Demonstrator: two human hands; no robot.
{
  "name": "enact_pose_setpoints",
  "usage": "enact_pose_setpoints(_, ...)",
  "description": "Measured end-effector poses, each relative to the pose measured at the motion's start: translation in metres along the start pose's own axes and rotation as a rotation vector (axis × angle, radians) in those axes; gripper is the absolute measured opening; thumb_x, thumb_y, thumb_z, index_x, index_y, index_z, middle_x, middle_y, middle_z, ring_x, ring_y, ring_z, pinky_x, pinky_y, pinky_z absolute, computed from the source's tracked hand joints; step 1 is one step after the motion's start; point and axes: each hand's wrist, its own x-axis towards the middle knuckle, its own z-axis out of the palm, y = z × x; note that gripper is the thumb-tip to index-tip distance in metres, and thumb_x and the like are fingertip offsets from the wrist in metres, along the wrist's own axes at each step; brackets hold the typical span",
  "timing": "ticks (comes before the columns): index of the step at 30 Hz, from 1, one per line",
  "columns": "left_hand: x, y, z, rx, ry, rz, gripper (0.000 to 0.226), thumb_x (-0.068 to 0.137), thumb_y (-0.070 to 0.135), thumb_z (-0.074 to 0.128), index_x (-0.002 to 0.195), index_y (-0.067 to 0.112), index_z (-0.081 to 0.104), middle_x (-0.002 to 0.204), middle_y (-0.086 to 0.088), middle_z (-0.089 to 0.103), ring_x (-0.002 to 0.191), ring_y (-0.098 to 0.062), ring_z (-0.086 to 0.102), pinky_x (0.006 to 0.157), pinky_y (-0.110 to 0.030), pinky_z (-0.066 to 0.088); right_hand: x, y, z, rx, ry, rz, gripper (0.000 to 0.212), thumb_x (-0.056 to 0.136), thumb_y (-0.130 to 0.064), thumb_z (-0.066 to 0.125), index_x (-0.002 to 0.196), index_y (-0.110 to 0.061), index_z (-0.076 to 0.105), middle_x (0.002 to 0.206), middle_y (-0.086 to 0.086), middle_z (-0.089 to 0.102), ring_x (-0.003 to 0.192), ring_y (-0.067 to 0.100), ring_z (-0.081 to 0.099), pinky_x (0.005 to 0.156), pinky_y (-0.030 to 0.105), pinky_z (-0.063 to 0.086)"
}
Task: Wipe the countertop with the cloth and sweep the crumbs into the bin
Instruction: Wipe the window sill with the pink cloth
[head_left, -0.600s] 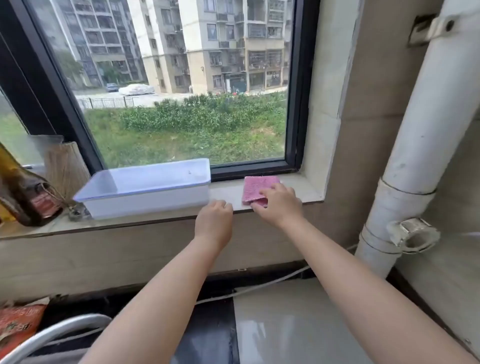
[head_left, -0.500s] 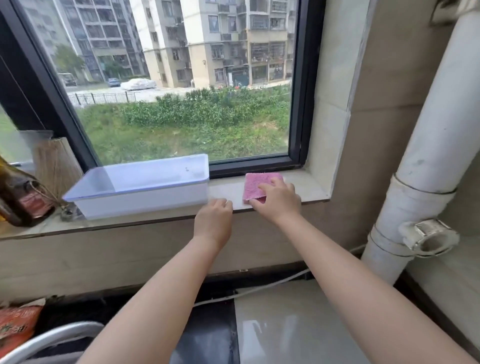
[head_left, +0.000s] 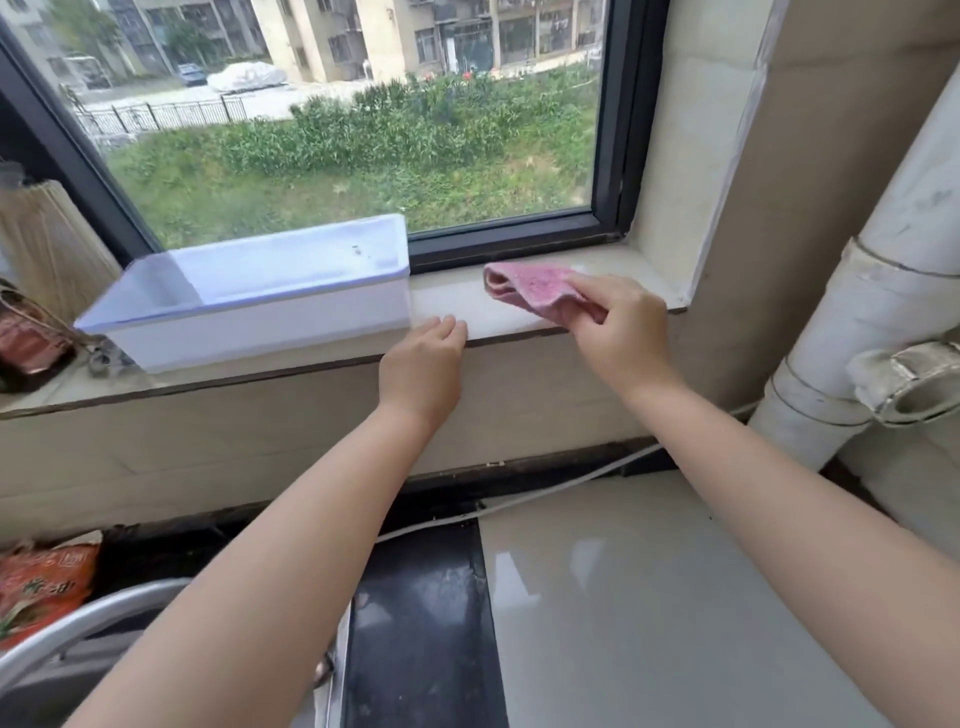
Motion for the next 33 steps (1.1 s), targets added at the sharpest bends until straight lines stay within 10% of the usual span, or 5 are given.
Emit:
enact_pose_setpoints(7, -0.032, 0.022, -0.012, -0.009, -0.091, -0.028, 0.054, 0.086, -0.002, 0.042, 0.138, 0.002, 0.031, 0.151, -0.014, 0.020, 0.140, -0.026, 0.015, 0.111, -0.035, 0.016, -0.093, -0.014, -0.040, -0.022, 0.003, 0.045, 0.019, 0.073, -0.008, 0.063, 0.087, 0.003, 0.070, 0.080, 0.019, 0.068, 0.078, 0.025, 0.059, 0.071, 0.016, 0.036)
enact_pose_setpoints(11, -0.112, 0.030, 0.015, -0.186, -0.098, 0.054, 0.029, 0.079, -0.005, 0.048, 0.106, -0.008, 0.059, 0.129, -0.023, 0.050, 0.118, -0.037, 0.044, 0.083, -0.045, 0.042, -0.181, -0.018, -0.048, -0.118, -0.048, 0.201, 0.016, 0.074, -0.001, 0.057, 0.086, 0.005, 0.066, 0.081, 0.021, 0.063, 0.077, 0.033, 0.057, 0.066, 0.016, 0.029)
enact_pose_setpoints(20, -0.306, 0.011, 0.079, -0.344, -0.294, 0.171, 0.025, 0.078, 0.006, 0.041, 0.058, -0.005, 0.052, 0.067, -0.021, 0.057, 0.064, -0.037, 0.055, 0.045, -0.031, 0.036, -0.402, -0.043, -0.058, -0.306, -0.310, 0.465, 0.034, 0.063, -0.011, 0.037, 0.070, 0.007, 0.065, 0.082, 0.026, 0.064, 0.081, 0.044, 0.060, 0.081, 0.016, 0.032)
enact_pose_setpoints(25, -0.360, -0.007, 0.093, -0.305, -0.313, 0.244, 0.036, 0.083, 0.016, 0.035, 0.087, -0.007, 0.062, 0.097, -0.028, 0.063, 0.095, -0.034, 0.053, 0.069, -0.047, 0.051, -0.437, -0.058, -0.065, -0.411, -0.420, 0.740, 0.048, 0.062, -0.021, 0.035, 0.087, 0.000, 0.070, 0.126, 0.013, 0.055, 0.124, 0.031, 0.038, 0.105, 0.037, 0.026)
enact_pose_setpoints(33, -0.394, -0.028, 0.082, -0.166, -0.396, 0.091, 0.048, 0.087, 0.022, 0.028, 0.112, -0.006, 0.057, 0.126, -0.029, 0.050, 0.122, -0.048, 0.040, 0.095, -0.062, 0.032, -0.440, -0.050, -0.026, -0.745, -0.438, 0.625, 0.055, 0.077, -0.046, 0.049, 0.118, -0.010, 0.058, 0.131, 0.021, 0.048, 0.115, 0.043, 0.046, 0.090, 0.050, 0.038)
